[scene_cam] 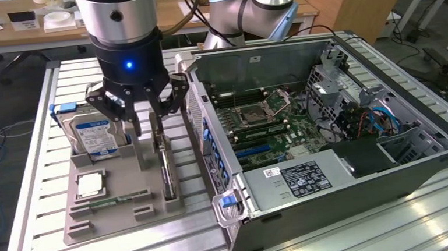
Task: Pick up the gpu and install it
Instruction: 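Pick up the gpu and move the gpu toward the slot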
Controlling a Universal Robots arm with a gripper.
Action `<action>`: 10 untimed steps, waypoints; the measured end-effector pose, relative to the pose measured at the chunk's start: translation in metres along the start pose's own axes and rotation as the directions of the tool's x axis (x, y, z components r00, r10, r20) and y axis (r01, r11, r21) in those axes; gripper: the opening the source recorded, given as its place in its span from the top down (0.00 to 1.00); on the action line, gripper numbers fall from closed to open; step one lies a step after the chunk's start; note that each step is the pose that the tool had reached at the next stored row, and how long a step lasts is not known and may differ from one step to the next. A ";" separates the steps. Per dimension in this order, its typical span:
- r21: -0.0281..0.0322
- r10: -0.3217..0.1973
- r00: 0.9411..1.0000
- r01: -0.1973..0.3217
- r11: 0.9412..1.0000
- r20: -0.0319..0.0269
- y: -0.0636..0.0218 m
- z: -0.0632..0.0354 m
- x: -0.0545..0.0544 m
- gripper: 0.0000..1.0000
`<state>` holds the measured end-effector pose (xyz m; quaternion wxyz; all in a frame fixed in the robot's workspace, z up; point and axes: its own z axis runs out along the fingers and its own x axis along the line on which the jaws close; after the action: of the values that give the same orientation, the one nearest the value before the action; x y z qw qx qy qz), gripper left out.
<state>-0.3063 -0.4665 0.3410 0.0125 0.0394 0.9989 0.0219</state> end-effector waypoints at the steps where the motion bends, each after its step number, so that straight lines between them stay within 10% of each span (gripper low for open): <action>1: 0.000 0.000 1.000 0.000 1.000 0.000 -0.0001 0.0019 0.000 0.58; 10: 0.000 0.000 1.000 0.000 1.000 0.000 0.0000 0.0066 -0.003 0.58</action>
<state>-0.3028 -0.4666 0.3345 0.0125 0.0394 0.9989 0.0220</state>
